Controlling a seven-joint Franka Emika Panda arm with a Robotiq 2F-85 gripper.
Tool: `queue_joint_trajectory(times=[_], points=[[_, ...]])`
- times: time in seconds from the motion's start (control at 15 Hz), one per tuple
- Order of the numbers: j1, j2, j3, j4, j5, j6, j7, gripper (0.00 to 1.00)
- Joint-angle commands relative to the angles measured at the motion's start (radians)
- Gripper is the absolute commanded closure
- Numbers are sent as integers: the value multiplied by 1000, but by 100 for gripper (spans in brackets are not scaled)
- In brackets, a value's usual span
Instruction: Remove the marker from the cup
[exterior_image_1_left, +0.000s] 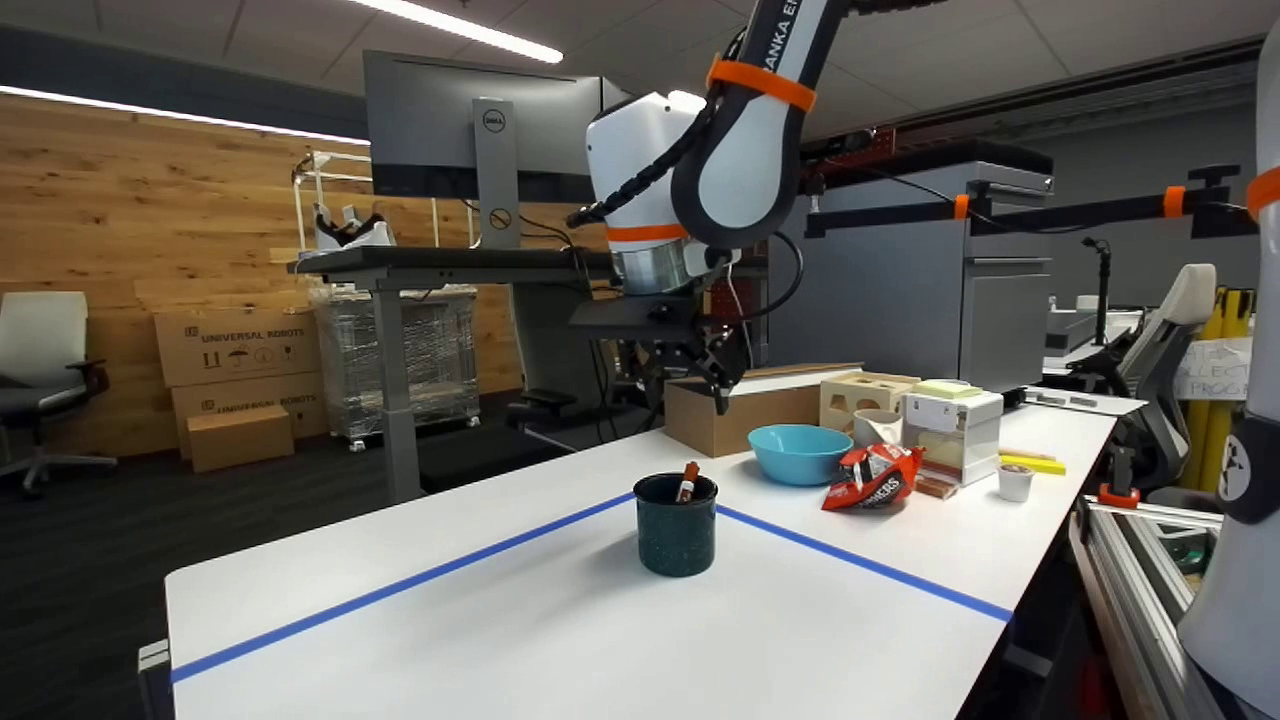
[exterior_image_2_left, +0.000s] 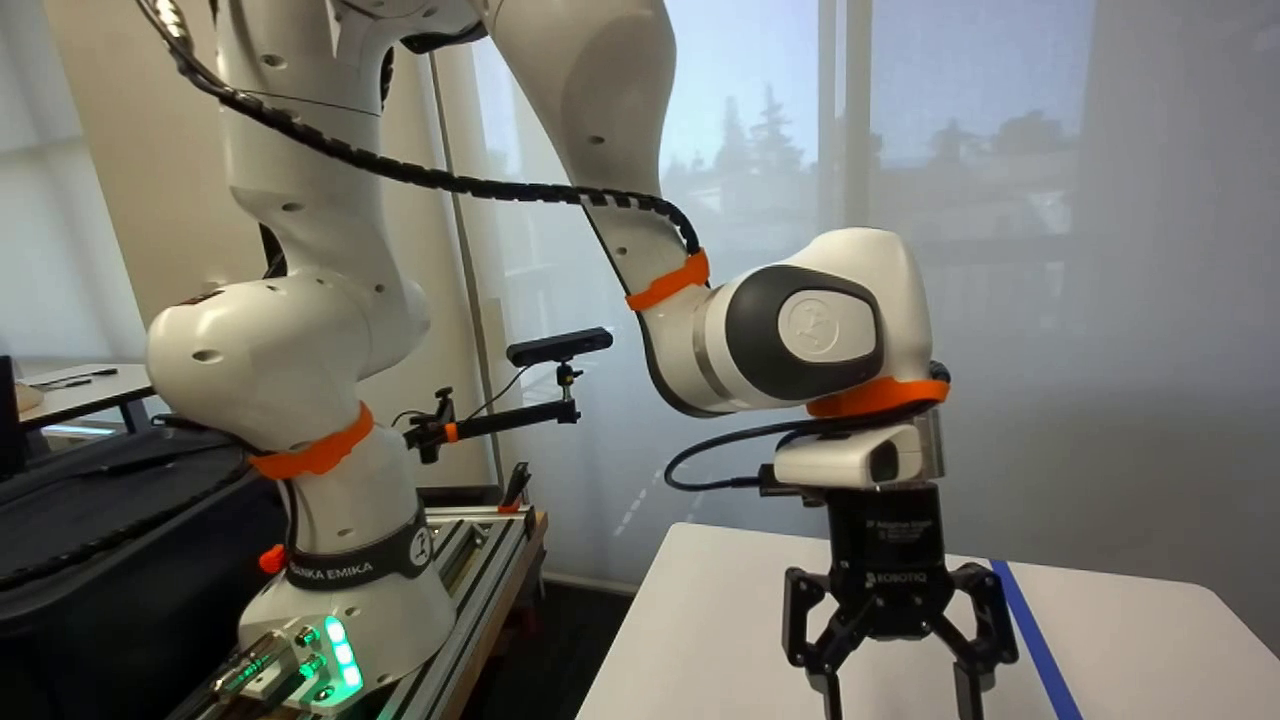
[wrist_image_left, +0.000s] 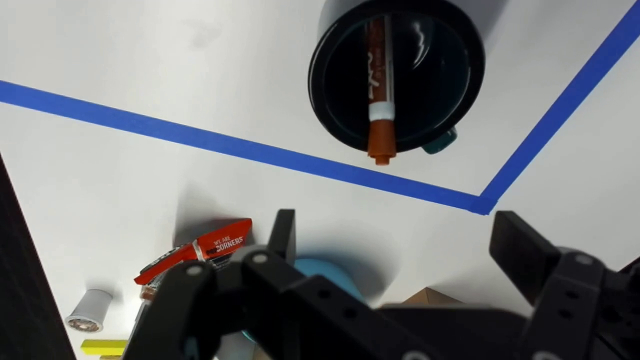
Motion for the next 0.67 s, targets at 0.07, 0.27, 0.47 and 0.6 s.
queue_joint_trajectory(times=[0.07, 0.27, 0.47, 0.6], points=[[53, 61, -54, 15, -75, 72, 91, 0], [70, 108, -85, 21, -100, 127, 129, 0], [64, 150, -90, 34, -121, 170, 155, 0], [64, 168, -93, 38, -121, 186, 162, 0]])
